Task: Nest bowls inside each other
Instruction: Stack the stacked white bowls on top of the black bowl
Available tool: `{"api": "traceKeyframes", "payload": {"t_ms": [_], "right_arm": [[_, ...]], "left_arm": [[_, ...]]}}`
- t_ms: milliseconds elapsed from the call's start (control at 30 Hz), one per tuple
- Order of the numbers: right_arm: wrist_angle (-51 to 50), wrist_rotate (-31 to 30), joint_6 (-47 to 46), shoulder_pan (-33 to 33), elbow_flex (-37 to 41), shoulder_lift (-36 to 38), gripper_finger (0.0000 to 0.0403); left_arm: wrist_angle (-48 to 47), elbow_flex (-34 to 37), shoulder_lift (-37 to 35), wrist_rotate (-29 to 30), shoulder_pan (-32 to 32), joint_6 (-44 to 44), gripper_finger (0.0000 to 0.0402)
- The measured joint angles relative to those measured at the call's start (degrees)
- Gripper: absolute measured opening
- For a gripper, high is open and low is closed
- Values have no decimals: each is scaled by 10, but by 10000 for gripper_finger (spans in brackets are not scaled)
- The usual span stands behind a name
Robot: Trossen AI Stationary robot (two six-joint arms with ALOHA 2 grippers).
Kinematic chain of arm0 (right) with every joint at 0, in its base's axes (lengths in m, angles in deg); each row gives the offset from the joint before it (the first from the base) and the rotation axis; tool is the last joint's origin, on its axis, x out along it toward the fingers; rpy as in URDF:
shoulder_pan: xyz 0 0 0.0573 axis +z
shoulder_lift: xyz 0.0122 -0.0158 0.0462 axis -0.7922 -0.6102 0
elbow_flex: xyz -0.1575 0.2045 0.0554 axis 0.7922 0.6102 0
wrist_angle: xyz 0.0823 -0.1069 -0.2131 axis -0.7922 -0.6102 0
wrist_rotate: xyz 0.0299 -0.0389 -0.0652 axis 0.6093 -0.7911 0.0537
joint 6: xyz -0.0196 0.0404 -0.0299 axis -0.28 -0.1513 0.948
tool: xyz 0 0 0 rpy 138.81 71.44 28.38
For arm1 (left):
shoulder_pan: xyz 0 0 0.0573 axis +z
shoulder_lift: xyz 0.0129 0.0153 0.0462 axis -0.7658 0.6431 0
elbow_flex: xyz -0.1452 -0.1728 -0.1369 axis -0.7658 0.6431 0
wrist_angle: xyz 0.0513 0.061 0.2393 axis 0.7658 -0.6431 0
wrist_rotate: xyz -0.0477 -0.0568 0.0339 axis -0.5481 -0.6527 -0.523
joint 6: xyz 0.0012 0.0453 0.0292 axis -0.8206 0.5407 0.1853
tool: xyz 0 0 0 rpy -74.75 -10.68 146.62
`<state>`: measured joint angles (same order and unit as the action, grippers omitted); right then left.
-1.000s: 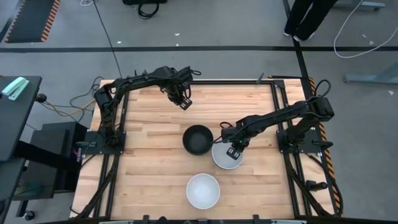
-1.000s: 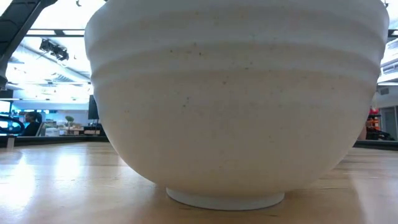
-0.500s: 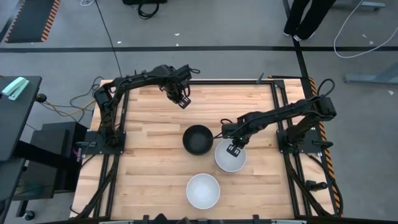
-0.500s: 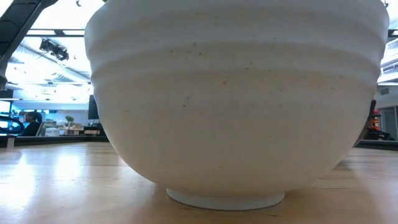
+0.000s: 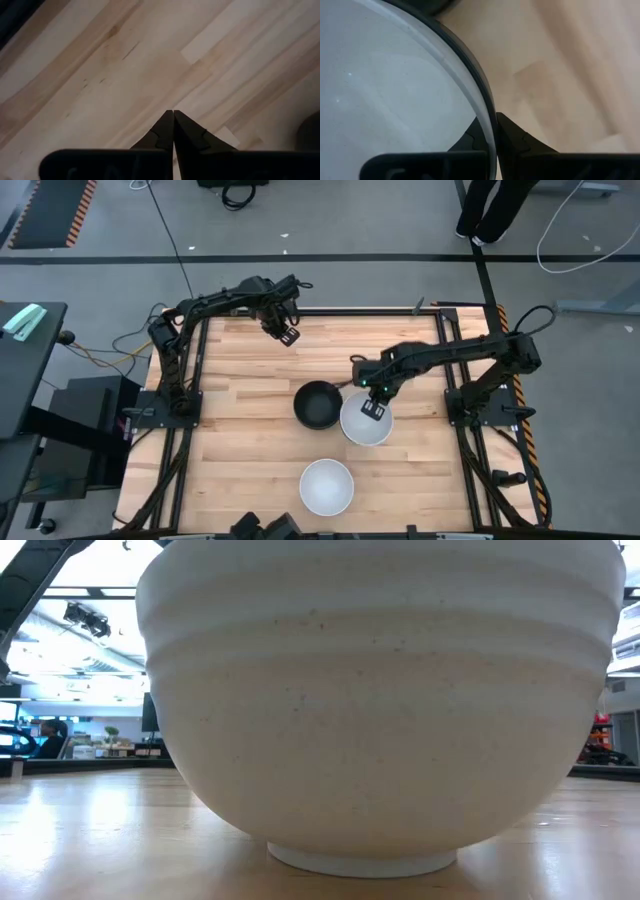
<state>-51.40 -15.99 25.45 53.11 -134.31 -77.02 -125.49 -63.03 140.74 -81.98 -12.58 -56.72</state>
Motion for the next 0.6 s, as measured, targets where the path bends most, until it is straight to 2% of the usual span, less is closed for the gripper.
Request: {"api": "traceKeyframes", "payload": {"t_ms": [167,333,500,600], "right_arm": [[-41,-11,34,-38,-93,-1,14],[-42,-11,65,-82,-160,-8,14],[-46,0,95,-114,-221,-40,14],[-49,8,118,-122,-262,-75,14]], "left_arm": [[-1,0,0,0,15,8,30],[-7,0,0,-1,25,20,24],[-20,0,0,-2,36,25,9],[-60,0,0,-11,40,26,7]]}}
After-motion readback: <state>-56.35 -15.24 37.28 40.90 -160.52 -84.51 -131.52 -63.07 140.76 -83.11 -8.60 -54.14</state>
